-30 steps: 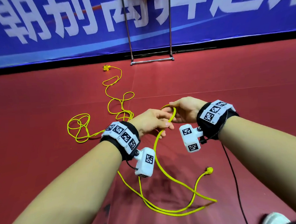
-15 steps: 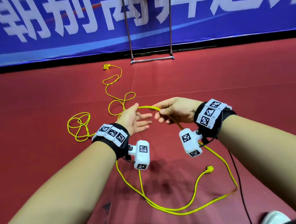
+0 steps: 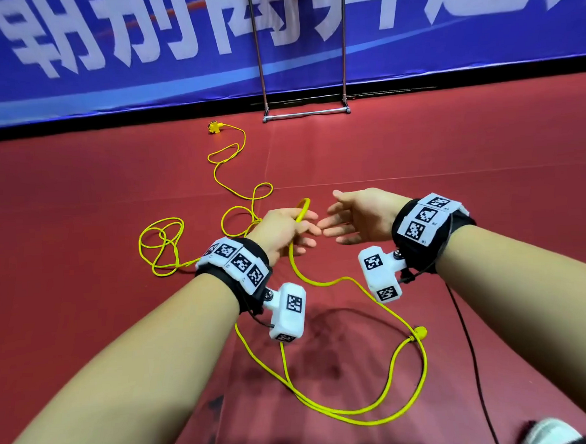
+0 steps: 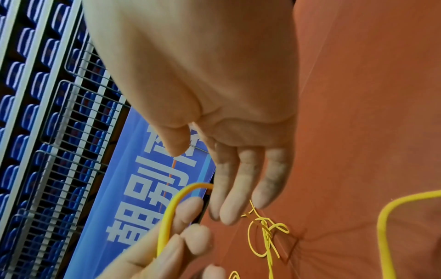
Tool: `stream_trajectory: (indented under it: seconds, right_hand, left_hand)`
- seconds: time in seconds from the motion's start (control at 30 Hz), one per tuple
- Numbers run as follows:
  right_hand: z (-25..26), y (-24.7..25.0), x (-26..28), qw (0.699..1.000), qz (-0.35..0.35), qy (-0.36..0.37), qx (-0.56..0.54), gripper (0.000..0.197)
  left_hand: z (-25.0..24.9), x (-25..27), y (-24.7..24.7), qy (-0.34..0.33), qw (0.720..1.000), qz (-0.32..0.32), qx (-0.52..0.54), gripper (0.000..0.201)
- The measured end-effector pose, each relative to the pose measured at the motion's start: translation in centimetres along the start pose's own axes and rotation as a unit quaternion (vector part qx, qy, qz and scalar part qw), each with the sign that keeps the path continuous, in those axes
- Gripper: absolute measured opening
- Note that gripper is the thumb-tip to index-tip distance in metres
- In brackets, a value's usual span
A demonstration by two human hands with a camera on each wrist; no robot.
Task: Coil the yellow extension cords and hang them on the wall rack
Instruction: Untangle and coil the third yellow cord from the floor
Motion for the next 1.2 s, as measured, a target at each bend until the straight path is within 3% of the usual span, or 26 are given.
stream_trajectory:
  seconds: [0.13,0.27,0.4,0.47,0.53,0.6,0.73,0.9,0.97,1.07,1.2]
  right_hand:
    - [-0.6,0.1,0.0,1.000,-0.012,-0.016,-0.016,0.030]
    - [-0.6,0.4,0.5,0.999,-0.020,-0.004,0.025,0.024]
    - [0.1,0.3,0.6,0.998,-0.019,0.054,0.014,0.026]
    - [0.5,0.1,0.6,0.996,-0.022,0.081,0.020,0.027]
    - [0.8,0.0,0.5,0.994,-0.019,0.102,0.034,0.030]
    - [0.9,-0.2,0.6,0.993,0.004,0.112,0.047,0.032]
    - [0.3,-1.2,1.2,0.984,0.110,0.103,0.093,0.034]
    - [-1.3,-1.5,1.7,0.970,0.193,0.038,0.146,0.031]
    - [-2.0,-1.2,1.4,0.974,0.167,0.000,0.155,0.026]
    - [-2.2,0.1,0.4,0.993,0.048,-0.028,0.106,0.032]
    - [-1.9,1.2,-0.1,0.999,-0.003,-0.026,0.020,0.043]
  left_hand:
    - [0.1,0.8,-2.3,-0.033,0.989,0.086,-0.114,0.027]
    - [-0.1,1.3,-3.5,-0.046,0.977,0.135,-0.156,0.031]
    - [-0.2,1.4,-3.4,0.010,0.976,0.176,-0.124,0.035]
    - [0.1,1.0,-2.8,0.035,0.987,0.124,-0.093,0.029]
    - [0.4,0.4,-1.7,0.056,0.997,0.029,-0.051,0.023]
    - [0.9,-0.4,-0.5,0.075,0.996,-0.039,0.039,0.028]
    - [1.5,-0.8,0.9,0.091,0.984,-0.076,0.131,0.050]
    - [2.0,-0.7,0.9,0.101,0.981,-0.106,0.125,0.024]
    - [1.7,-0.7,0.5,0.090,0.986,-0.102,0.102,0.022]
    - [1.2,-0.3,-0.1,0.041,0.995,-0.083,0.035,0.015]
    - [0.8,0.1,-1.3,-0.032,0.998,0.010,-0.054,0.016]
Point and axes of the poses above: each hand's wrist, its own x-axis away from the middle knuckle, its own y-axis out of the back of the hand, z = x × y, the point moved 3 cm from there along -x, towards the middle knuckle, and after that the axes turned 2 degrees about y, right-handed, at the moved point
